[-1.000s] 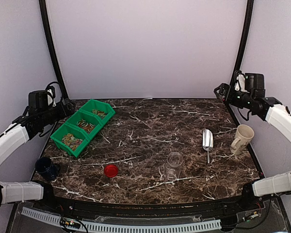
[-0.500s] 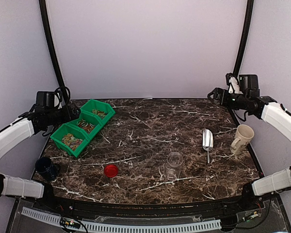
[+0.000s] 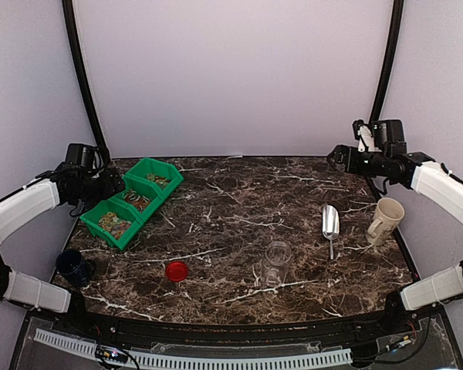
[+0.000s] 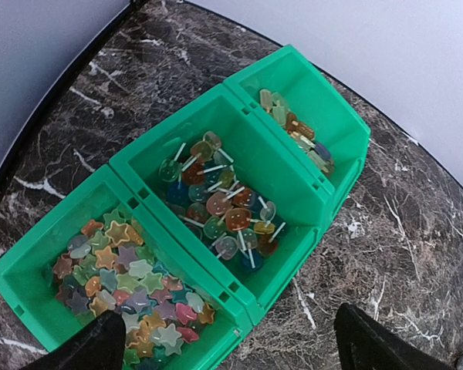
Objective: Pack the candies
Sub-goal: Move the storage box to the center of the board.
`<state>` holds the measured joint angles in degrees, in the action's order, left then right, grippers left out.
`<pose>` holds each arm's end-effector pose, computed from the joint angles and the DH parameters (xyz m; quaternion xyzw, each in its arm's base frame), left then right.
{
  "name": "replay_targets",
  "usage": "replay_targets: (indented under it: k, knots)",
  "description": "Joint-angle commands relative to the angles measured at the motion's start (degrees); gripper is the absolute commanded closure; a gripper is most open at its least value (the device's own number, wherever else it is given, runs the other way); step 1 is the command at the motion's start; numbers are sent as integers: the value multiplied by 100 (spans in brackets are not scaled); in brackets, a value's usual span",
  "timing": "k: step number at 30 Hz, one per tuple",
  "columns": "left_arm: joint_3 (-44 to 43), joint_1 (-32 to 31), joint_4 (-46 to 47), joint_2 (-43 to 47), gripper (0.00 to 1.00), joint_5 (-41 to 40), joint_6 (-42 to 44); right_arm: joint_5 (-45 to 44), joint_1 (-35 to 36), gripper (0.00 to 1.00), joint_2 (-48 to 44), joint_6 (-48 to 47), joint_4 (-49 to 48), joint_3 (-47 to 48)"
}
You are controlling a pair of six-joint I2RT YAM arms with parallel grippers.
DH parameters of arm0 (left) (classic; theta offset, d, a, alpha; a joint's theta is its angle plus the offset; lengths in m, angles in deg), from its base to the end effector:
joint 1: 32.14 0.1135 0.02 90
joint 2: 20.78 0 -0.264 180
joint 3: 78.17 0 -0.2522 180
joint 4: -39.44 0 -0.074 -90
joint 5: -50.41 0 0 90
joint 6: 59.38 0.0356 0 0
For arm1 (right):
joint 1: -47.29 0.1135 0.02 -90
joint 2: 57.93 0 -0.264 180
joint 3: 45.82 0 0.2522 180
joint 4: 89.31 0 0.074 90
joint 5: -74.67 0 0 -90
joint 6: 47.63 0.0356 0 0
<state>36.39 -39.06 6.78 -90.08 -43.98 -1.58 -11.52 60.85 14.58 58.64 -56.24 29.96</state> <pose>0.2647 -0.0294 0.2783 -0.2121 0.8670 -0.1183 0.4351 0.2789 0.0697 0.3253 0.0038 0.8648 0.1568 0.4769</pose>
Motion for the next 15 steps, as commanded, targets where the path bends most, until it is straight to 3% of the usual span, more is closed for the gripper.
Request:
replay_targets:
  k: [1,8,15]
  knots:
    - [-278,10,-654,-271,3,-447,-676,-104,39,2,-183,-21,-198,-112]
    - [-671,5,-1190,-805,11,-931,-1405,-119,50,2,-225,-19,-210,-170]
    - [-838,6,-1181,-1305,11,-841,-1702,-156,50,2,-422,-28,-236,-207]
